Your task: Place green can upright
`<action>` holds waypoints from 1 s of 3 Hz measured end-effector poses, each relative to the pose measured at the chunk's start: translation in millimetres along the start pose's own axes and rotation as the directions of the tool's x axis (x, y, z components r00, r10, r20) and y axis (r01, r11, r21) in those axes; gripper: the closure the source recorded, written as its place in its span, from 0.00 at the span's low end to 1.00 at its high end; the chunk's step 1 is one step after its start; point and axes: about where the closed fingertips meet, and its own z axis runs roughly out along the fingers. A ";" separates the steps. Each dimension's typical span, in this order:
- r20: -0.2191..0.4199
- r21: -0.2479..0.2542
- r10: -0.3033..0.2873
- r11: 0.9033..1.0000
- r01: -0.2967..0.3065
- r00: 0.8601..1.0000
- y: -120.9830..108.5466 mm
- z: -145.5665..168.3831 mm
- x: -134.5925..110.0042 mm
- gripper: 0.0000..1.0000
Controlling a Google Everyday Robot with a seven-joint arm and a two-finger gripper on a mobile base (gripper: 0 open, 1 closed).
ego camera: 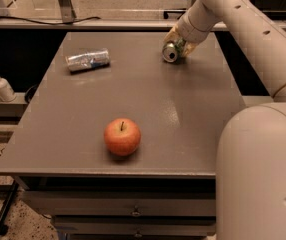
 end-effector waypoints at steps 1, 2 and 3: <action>0.001 -0.003 0.053 0.999 -0.053 0.999 4.6 -23.7 8.9 1.00; 0.017 0.016 0.200 0.980 -0.200 0.980 22.2 -77.0 20.0 1.00; 0.096 0.041 0.388 0.918 -0.394 0.916 42.0 -132.9 14.0 1.00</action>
Offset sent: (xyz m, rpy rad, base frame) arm -0.0551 -0.1057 0.1337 0.2790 0.1333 -0.3330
